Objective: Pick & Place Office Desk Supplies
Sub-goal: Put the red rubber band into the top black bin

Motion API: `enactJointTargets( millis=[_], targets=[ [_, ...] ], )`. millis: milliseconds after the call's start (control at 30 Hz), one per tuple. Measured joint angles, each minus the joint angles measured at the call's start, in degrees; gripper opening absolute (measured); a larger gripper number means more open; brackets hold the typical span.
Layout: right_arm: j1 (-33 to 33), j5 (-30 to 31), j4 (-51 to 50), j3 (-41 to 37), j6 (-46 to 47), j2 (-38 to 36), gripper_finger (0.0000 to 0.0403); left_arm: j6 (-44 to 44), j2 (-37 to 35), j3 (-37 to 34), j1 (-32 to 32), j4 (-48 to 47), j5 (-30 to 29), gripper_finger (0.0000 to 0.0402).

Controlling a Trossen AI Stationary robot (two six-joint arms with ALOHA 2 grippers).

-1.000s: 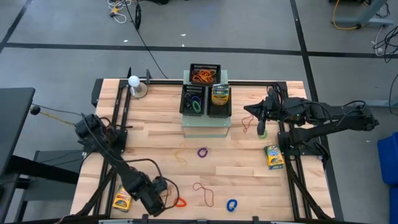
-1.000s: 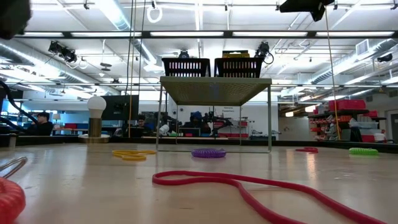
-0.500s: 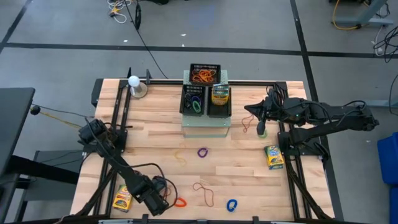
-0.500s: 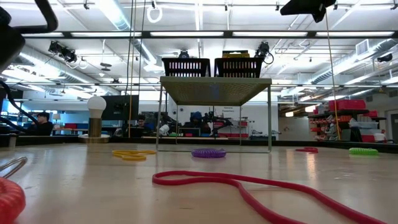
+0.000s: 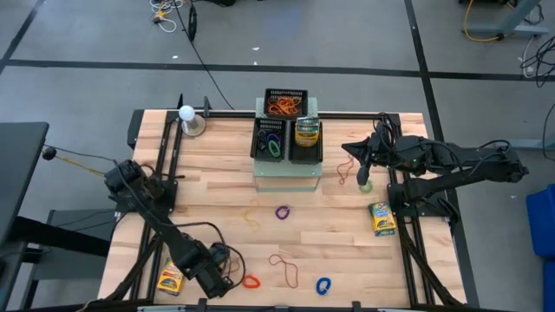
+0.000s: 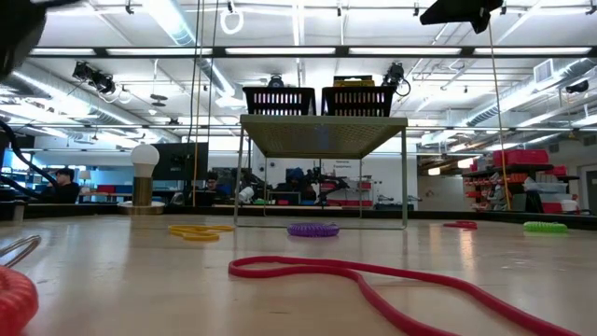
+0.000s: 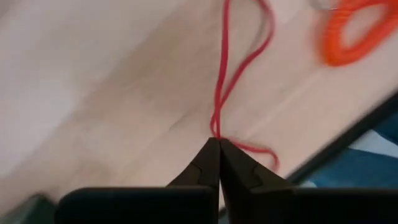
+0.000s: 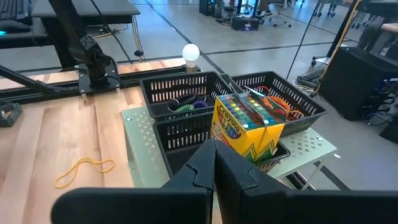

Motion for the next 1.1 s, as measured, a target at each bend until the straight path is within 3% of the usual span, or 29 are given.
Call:
enactJointTargets(
  millis=[300,533,800,1000,1100],
  targets=[
    [0.0,1.9,0.8,0.0,0.7,0.0,0.0009,10.7,-17.9,0.0,-0.5,-9.8,-14.5,0.0004],
    [0.0,2.8,0.8,0.0,1.3,0.0,0.0009,21.8,-31.8,0.1,5.9,-11.6,-25.2,0.0004],
    [-0.5,7.6,2.3,0.0,1.5,0.0,0.0009,39.9,-42.0,3.0,23.7,-11.3,-26.9,0.0004],
    [-1.6,7.6,3.1,0.0,3.2,0.0,0.0009,59.6,-41.2,13.0,42.8,-8.3,-27.2,0.0004],
    [-2.2,7.6,3.8,0.0,3.9,0.0,0.0009,68.4,-39.5,18.5,52.0,-4.6,-24.0,0.0004]
  ],
)
